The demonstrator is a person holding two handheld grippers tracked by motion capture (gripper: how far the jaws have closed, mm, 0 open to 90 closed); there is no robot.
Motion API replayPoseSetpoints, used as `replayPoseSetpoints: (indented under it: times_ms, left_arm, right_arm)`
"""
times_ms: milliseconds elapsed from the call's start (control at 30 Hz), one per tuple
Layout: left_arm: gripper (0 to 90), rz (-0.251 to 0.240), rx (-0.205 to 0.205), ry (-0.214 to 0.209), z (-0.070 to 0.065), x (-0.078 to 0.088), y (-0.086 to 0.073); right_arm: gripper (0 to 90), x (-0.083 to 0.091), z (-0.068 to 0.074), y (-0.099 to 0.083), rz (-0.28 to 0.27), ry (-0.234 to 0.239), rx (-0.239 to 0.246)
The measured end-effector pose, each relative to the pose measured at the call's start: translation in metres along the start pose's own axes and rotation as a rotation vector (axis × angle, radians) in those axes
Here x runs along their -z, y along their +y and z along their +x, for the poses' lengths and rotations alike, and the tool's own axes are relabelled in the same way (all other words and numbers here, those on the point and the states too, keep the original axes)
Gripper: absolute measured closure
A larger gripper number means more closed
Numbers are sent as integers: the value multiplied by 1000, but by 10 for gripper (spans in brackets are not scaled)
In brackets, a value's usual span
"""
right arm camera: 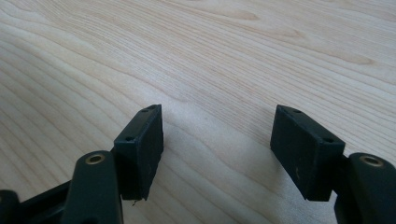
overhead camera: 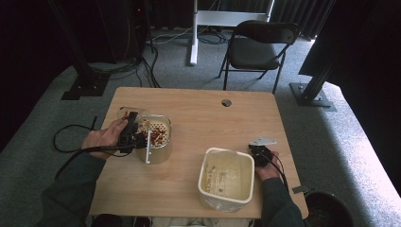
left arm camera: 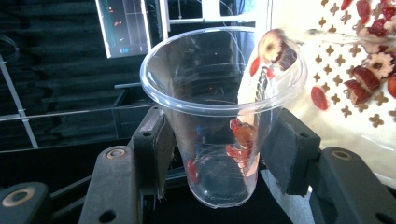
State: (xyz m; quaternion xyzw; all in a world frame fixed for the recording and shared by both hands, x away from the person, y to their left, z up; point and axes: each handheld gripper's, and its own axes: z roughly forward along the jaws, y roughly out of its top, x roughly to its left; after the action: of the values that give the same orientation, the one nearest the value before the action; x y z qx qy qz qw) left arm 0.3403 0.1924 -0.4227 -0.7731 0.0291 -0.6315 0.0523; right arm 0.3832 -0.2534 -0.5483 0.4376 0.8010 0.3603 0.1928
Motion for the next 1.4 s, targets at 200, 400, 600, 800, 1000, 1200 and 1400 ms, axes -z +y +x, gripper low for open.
replayPoseSetpoints:
  times_ms: [200,400,600,800,1000,1200,1400]
  left_arm:
    - [477,3,-14,-7,3,-3,0]
    - [479,-21,-31,0,5,2,5]
    - [480,-11,-8,-7,4,-1,4]
    - [482,9,29,-6,7,-3,-1]
    - [483,-4,25,-3,8,-1,-1]
    - [482,7,43,5,12,0,-5]
    - [483,-25,-1,-9,8,2,4]
  right_arm:
    - [339,0,0,0,0,0,-1]
    - [340,0,-1,0,0,1,0]
    - [340,0,-1,0,1,1,-1]
    - [340,0,-1,0,1,0,-1]
    - [340,0,-1,0,1,0,-2]
    - [340,0,-1,0,1,0,-2]
    - [340,0,-1,0,1,0,-2]
